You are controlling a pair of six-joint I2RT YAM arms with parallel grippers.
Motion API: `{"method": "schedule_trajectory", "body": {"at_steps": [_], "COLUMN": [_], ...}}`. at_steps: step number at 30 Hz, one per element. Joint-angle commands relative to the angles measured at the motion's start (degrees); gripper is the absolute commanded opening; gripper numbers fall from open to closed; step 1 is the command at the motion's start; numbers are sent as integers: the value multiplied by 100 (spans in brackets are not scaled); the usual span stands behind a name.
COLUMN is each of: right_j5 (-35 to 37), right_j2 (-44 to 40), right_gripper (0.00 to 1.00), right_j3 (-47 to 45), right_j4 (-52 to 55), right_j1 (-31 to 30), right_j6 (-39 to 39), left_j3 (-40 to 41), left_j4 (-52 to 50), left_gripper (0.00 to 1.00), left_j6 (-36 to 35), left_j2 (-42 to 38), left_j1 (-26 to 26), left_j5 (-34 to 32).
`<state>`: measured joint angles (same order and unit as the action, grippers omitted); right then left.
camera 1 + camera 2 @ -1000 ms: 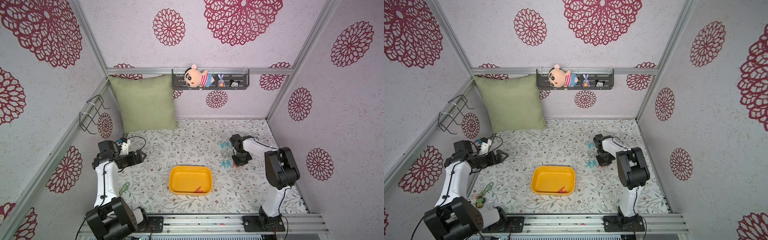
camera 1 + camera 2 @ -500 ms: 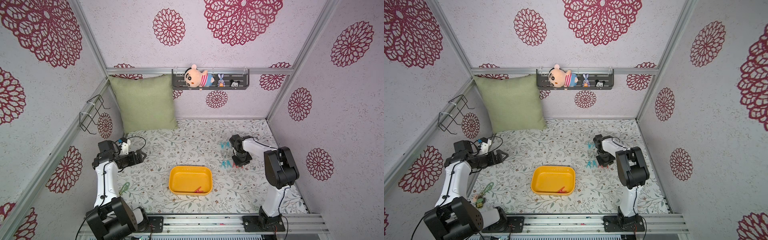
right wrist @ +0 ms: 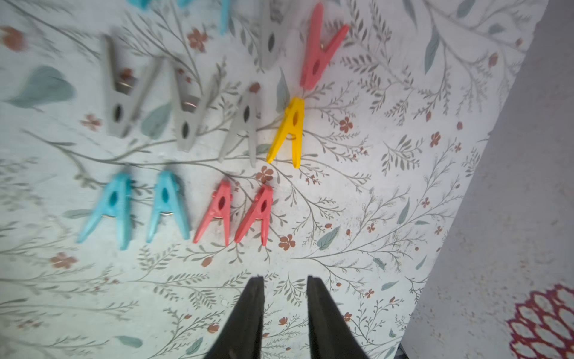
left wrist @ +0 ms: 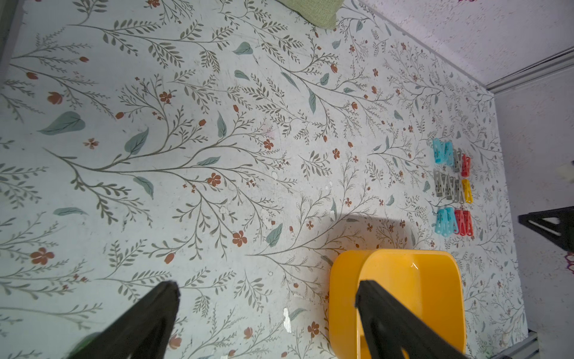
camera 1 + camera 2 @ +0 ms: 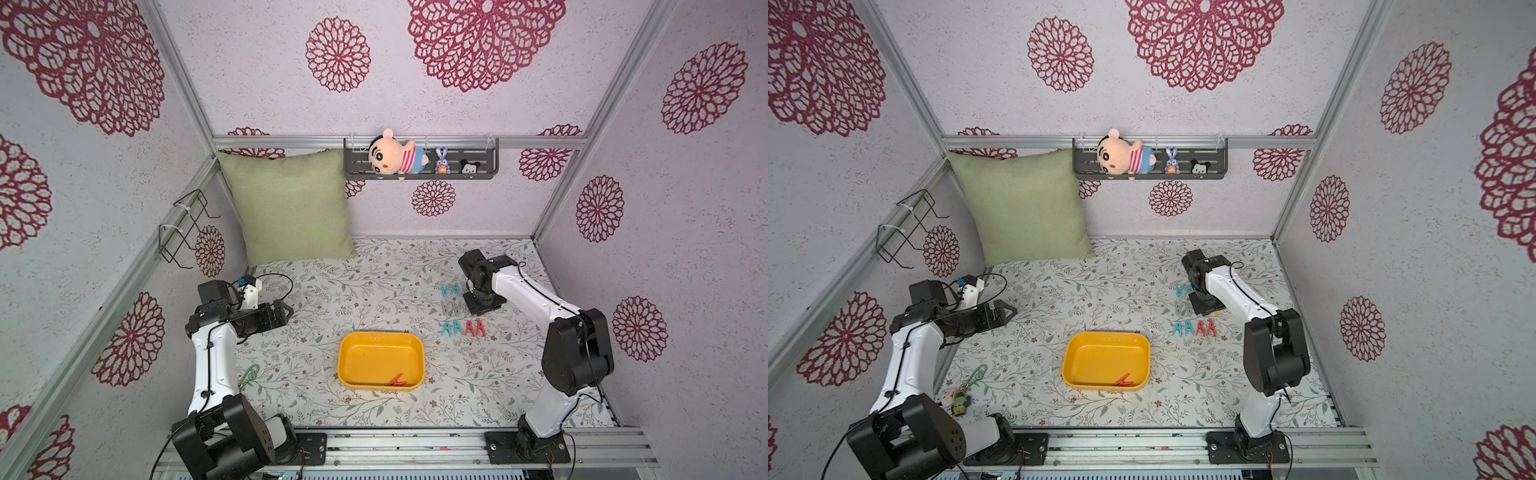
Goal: Take the clothespins out of the storage box
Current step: Place the clothespin at the center of the board, then pick up the storage box at the center of the board.
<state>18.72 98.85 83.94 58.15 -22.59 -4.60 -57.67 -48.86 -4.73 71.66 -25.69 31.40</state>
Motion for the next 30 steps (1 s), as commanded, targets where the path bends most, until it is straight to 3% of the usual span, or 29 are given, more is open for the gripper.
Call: {"method": "schedule_trajectory", "body": {"at_steps": [1, 6, 11, 13, 18, 24, 30], "right_j5": [-473, -1045, -1686, -1862, -1678, -1626, -1622], "right_j2": [-614, -1345, -2226, -2449, -2545, -2723, -2900], "right_gripper": [33, 36, 35, 36, 35, 35, 35], "right_j3": [430, 220, -925, -1335, -1640, -1743, -1845], "right_j4": [80, -805, -2177, -2620, -2718, -2720, -2696], "right_j1": [-310, -809, -866, -863, -861, -861, -852], "right_j6": [-395, -1040, -1624, -1747, -1890, -1889, -1895], "left_j3": [-266, -484, -678, -764, -899, -623, -614], "left_j4": [-17, -311, -511, -544, -692, -349, -171], "left_gripper": [98, 97, 100, 96, 84, 80, 70], "left_j6": [-212, -708, -1091, -1122, -1125, -988, -860], "left_j2": [59, 243, 749, 1036, 1651, 1803, 2074], "left_j1": [282, 1161, 2197, 2612, 3334, 4179, 4501], "left_j5": [-348, -980, -1464, -1595, -1552, -1801, -1941]}}
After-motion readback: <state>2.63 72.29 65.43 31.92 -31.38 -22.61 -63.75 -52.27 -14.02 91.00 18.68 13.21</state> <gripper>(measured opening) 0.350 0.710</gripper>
